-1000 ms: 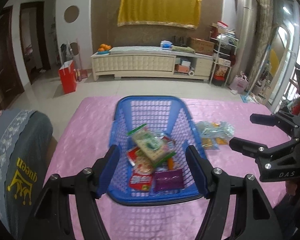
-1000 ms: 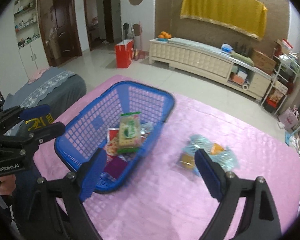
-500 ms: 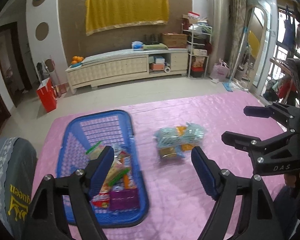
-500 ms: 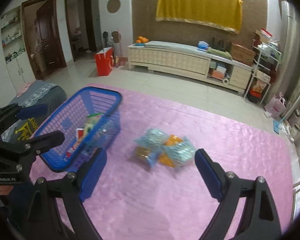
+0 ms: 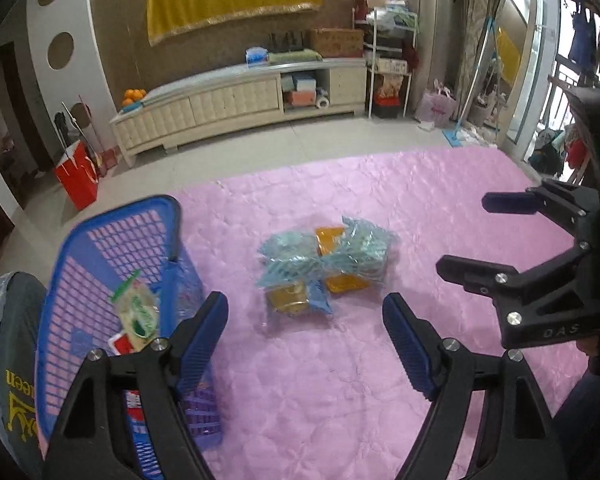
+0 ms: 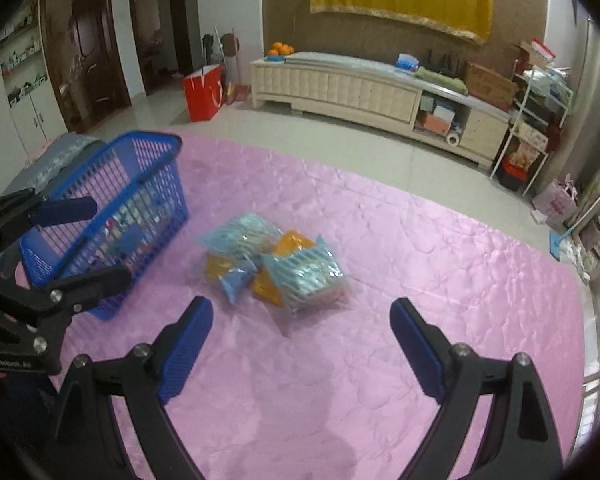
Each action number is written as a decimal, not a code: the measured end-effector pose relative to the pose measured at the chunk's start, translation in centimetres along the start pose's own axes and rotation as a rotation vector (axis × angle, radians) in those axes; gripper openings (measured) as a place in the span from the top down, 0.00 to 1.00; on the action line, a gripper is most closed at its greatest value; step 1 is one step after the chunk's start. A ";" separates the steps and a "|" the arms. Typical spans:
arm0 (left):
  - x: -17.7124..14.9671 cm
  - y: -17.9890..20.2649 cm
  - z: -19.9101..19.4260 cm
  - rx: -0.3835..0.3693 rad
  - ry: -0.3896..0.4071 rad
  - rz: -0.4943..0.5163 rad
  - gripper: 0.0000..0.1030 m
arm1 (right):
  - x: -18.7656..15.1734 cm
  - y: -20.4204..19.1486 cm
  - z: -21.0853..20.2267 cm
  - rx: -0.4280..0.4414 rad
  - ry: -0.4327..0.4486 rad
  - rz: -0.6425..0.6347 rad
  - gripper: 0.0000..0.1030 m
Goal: Organize snacks
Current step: 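Move both open tools over the blue-striped biscuit bags on the bed, then close the right tool on a blue-striped biscuit bag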
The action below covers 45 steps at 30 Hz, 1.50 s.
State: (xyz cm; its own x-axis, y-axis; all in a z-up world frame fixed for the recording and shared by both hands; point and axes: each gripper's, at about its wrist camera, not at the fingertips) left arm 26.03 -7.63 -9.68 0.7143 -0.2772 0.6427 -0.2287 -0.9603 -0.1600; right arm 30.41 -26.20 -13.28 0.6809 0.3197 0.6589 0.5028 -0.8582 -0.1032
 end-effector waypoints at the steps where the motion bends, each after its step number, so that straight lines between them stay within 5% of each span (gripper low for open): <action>1: 0.0 0.2 0.6 -0.001 -0.008 0.002 0.24 | -0.1 0.3 0.5 0.009 -0.008 0.000 0.10; 10: -0.7 0.5 5.8 0.009 -0.092 -0.051 0.24 | 0.4 1.9 7.0 0.063 -0.101 -0.052 0.10; 25: 0.1 -0.7 9.4 0.054 -0.112 -0.061 0.24 | 1.5 3.0 14.6 0.115 -0.177 -0.051 0.10; 29: 0.1 -1.1 10.1 0.036 -0.129 -0.094 0.24 | 0.9 3.4 15.4 0.157 -0.187 -0.047 0.11; 35: 0.4 -1.1 10.1 0.047 -0.144 -0.084 0.24 | 0.4 3.5 14.4 0.192 -0.134 -0.032 0.30; 45: 2.8 -0.1 10.0 0.058 -0.146 -0.037 0.24 | 0.2 3.8 11.4 0.063 -0.124 0.105 0.33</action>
State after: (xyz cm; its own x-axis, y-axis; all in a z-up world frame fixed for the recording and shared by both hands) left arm 34.68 -8.68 -15.33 0.8113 -0.2391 0.5335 -0.1646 -0.9691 -0.1839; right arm 38.56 -24.78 -22.03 0.7896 0.2804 0.5458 0.4557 -0.8636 -0.2156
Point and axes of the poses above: each gripper's, at about its wrist camera, not at the fingertips, and z roughly the way its jaws point, y to its right, x to its top, and after that the axes turned 9 degrees about z, right-handed
